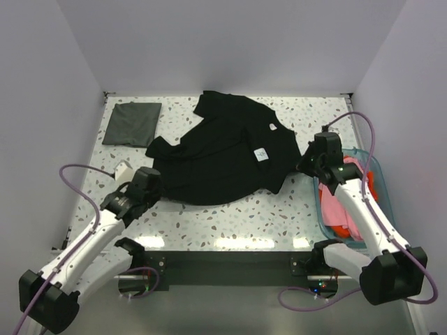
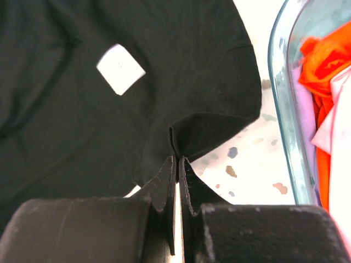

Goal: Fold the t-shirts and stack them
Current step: Flatten the tshirt out

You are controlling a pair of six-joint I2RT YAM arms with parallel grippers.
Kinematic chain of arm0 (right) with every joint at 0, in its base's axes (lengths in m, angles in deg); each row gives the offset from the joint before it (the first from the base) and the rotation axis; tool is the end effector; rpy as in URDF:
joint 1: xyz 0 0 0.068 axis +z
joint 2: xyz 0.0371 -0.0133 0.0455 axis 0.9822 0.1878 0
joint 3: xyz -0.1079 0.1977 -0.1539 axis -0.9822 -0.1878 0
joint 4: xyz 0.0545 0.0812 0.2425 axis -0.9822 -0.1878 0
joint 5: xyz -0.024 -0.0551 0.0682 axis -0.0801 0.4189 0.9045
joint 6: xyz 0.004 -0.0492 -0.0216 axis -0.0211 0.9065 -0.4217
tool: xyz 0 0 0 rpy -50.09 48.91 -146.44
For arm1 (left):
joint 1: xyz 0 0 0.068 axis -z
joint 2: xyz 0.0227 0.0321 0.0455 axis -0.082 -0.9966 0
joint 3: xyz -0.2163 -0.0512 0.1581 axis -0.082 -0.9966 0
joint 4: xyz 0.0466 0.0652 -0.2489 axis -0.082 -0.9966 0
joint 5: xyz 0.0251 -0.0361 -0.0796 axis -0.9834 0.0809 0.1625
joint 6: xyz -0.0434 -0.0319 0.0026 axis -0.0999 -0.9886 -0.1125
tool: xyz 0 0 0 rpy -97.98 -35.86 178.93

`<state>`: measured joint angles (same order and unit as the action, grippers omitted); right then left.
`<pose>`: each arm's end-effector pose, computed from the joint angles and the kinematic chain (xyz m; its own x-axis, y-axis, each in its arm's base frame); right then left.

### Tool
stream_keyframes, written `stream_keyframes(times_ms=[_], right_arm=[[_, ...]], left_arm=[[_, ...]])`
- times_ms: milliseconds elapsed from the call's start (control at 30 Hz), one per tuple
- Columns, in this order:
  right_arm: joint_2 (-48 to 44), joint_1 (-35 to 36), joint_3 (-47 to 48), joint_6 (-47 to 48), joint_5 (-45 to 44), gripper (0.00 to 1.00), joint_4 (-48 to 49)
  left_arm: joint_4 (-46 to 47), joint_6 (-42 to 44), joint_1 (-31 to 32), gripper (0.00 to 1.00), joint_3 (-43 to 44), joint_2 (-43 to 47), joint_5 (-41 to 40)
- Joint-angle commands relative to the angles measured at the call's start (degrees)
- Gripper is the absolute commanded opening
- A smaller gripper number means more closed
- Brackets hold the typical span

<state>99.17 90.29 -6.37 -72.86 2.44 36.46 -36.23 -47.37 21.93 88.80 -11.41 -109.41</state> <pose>0.2298 0.0412 0.2761 -0.6228 0.4595 -0.6332 0.2955 0.8876 0.3534 0.1427 -0.0542 0.2060 -0.3976 -0.7679 -0.5023 -0.6765 0.6151 -0.4049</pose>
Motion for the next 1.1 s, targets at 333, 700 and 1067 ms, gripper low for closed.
stream_keyframes(times_ms=[333, 700, 1067], right_arm=[[-17.4, -0.3, 25.2, -2.4, -5.3, 0.00, -19.7], [-2.3, -0.3, 66.9, 4.4, -2.6, 0.00, -24.6], [17.2, -0.4, 61.0, 5.7, 5.3, 0.00, -1.8]], left_arm=[[-8.8, 11.8, -1.0, 0.00, 31.0, 12.7, -7.6], [-1.5, 19.4, -1.0, 0.00, 55.3, 4.4, -8.6], [24.4, 25.0, -9.7, 0.00, 50.7, -20.4, 6.9]])
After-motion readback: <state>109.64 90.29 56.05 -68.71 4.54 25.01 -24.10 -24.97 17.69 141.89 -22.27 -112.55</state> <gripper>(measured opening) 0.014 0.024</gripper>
